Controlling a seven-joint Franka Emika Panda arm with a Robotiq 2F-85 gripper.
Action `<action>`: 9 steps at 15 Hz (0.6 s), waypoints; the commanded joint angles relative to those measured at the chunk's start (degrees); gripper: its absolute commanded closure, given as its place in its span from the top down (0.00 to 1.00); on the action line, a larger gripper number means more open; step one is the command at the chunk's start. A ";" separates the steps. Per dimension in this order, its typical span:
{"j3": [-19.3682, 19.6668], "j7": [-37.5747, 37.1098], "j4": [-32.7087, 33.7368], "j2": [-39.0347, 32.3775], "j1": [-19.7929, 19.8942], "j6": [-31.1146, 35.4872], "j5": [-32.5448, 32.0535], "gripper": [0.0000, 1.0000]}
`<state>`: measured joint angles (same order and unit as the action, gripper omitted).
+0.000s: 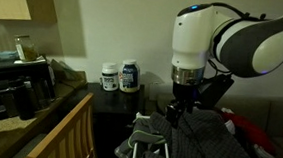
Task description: Take the towel off of the rack
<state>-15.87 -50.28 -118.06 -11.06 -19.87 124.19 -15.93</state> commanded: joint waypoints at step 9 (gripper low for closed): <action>4.27 -15.55 -1.18 0.91 -0.47 -12.65 -1.75 1.00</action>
<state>-11.59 -62.87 -117.78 -11.93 -19.96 114.46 -17.48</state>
